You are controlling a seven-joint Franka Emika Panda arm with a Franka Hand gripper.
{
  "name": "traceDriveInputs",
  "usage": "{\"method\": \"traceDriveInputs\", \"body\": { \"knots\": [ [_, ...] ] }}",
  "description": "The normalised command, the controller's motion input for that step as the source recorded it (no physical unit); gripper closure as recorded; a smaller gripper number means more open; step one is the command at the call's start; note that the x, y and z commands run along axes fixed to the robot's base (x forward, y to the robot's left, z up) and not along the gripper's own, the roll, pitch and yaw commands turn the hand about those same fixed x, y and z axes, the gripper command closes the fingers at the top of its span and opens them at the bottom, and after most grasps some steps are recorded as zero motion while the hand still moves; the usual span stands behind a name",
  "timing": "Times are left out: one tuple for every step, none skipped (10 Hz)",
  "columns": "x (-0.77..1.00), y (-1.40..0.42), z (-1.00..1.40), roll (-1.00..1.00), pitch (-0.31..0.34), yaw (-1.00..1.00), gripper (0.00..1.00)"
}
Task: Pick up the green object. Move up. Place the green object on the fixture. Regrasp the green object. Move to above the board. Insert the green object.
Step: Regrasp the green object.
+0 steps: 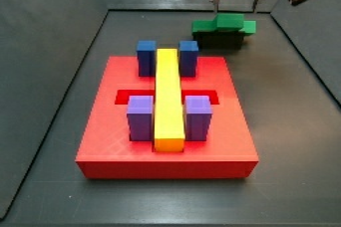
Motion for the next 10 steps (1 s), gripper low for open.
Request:
{"method": "traceDriveInputs", "body": {
  "knots": [
    [0.0, -0.13, -0.05, 1.0, 0.0, 0.04, 0.0],
    [0.0, -0.1, -0.06, 1.0, 0.0, 0.08, 0.0],
    [0.0, -0.1, -0.07, 0.93, 0.0, 0.12, 0.0],
    [0.14, -0.11, -0.04, 0.77, 0.0, 0.14, 0.0],
    [0.1, -0.07, -0.1, 0.71, 0.0, 0.17, 0.0],
    [0.07, -0.06, -0.13, 0.68, 0.0, 0.19, 0.0],
    [0.0, -0.02, -0.18, 0.65, 0.0, 0.23, 0.0],
    [0.0, -0.01, -0.17, 0.62, 0.0, 0.27, 0.0],
    [0.0, 0.0, -0.17, 0.57, 0.0, 0.32, 0.0],
    [0.0, 0.0, -0.19, 0.5, 0.0, 0.35, 0.0]
  ]
}}
